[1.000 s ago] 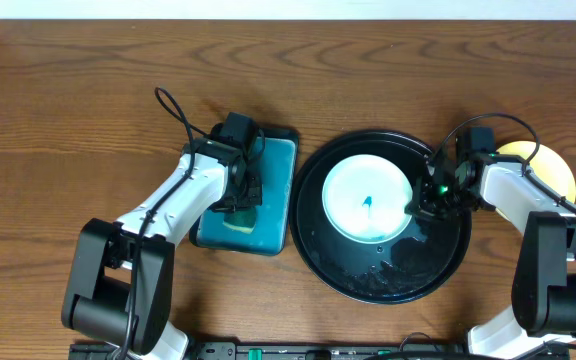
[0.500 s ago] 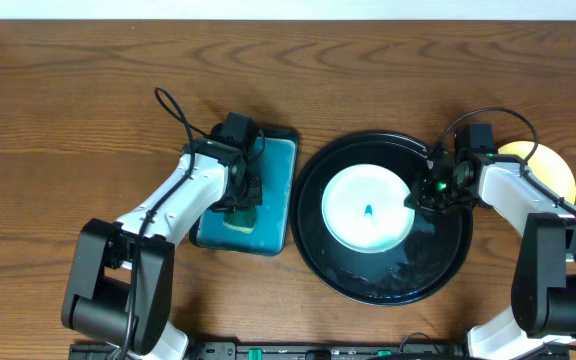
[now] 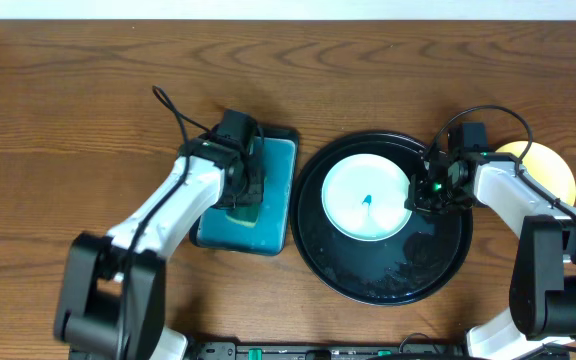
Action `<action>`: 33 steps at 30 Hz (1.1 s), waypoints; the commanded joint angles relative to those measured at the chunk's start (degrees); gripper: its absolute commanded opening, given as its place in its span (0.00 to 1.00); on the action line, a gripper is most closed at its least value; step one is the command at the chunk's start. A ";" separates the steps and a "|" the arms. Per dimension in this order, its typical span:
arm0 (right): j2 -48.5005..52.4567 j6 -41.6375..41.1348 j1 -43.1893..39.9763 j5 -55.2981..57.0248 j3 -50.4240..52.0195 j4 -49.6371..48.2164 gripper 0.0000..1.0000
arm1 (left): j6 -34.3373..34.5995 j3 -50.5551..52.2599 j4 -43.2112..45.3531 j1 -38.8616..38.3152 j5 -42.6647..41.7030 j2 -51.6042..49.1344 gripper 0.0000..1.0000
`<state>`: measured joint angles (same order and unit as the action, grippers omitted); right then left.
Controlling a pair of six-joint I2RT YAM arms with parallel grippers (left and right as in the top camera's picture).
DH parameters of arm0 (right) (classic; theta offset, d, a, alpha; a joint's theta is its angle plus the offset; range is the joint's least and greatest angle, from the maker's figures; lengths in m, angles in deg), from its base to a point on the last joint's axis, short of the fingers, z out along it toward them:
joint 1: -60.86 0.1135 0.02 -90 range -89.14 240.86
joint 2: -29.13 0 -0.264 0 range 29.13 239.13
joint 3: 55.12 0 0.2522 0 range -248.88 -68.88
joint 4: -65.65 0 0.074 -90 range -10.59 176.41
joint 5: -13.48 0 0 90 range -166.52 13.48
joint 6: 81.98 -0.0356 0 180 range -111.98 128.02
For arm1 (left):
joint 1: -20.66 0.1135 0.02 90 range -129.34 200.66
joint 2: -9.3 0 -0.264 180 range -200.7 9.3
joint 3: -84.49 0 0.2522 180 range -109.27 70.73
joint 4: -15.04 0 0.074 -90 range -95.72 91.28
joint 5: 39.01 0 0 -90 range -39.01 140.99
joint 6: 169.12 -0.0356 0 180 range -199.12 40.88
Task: Clean dirty plates on tray and stack at the side
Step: 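Dip the green sponge into the water tray with the left gripper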
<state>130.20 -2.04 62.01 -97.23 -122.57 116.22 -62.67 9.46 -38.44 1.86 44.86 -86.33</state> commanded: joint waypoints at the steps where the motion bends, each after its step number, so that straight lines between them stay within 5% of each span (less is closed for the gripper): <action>1: 0.81 -0.15 1.27 3.98 0.55 0.50 0.01 | -4.02 -1.70 1.75 0.15 -0.61 7.78 0.07; 8: 0.81 -0.15 1.27 4.26 0.55 0.48 0.01 | -3.10 -1.51 4.07 0.15 0.87 12.02 0.07; 25: 0.81 -0.13 1.27 4.26 0.55 0.44 0.01 | -1.33 -0.66 5.51 0.15 3.17 -9.51 0.07; 33: 0.81 -0.13 1.27 4.44 0.55 0.44 0.01 | -1.36 -1.27 5.35 0.24 3.17 -5.03 0.07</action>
<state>130.20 -2.04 62.12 -96.86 -122.68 116.36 -64.33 8.65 -32.96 1.86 46.91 -93.68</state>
